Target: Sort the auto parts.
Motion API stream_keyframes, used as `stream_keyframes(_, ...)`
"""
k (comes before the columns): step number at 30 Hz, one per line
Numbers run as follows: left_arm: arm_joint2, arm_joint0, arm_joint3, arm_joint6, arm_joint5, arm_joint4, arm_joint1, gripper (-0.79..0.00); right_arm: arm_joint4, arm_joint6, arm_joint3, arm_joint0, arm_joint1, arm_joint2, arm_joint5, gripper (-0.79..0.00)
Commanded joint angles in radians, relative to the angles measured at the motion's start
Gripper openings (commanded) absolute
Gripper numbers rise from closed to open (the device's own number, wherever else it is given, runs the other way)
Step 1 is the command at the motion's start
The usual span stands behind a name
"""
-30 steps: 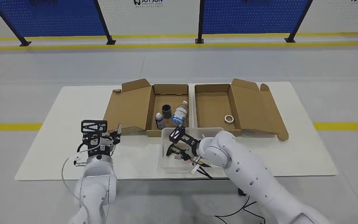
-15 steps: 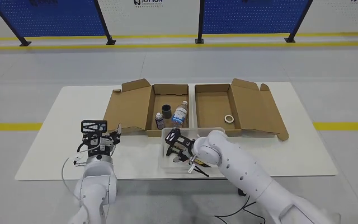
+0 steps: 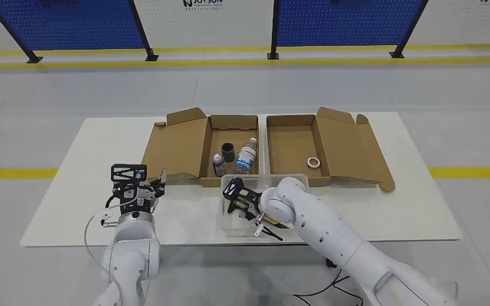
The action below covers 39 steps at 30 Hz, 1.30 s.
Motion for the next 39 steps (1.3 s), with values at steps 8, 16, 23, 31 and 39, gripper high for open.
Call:
stream_keyframes(8, 0.0, 0.0, 0.0, 0.0, 0.0, 0.0, 0.0, 0.0, -0.009, 0.004, 0.04, 0.016, -0.016, -0.005, -0.017, -0.4)
stream_keyframes(16, 0.0, 0.0, 0.0, 0.0, 0.0, 0.0, 0.0, 0.0, -0.03, 0.004, 0.071, 0.024, -0.033, -0.021, -0.027, -0.406)
stream_keyframes(23, 0.0, 0.0, 0.0, 0.0, 0.0, 0.0, 0.0, 0.0, -0.042, 0.011, 0.105, 0.033, -0.046, -0.035, -0.057, -0.409)
stream_keyframes(31, 0.0, 0.0, 0.0, 0.0, 0.0, 0.0, 0.0, 0.0, -0.048, 0.024, 0.123, 0.048, -0.058, -0.033, -0.077, -0.705)
stream_keyframes(39, 0.0, 0.0, 0.0, 0.0, 0.0, 0.0, 0.0, 0.0, -0.053, 0.056, 0.106, 0.037, -0.046, -0.003, -0.091, -0.785)
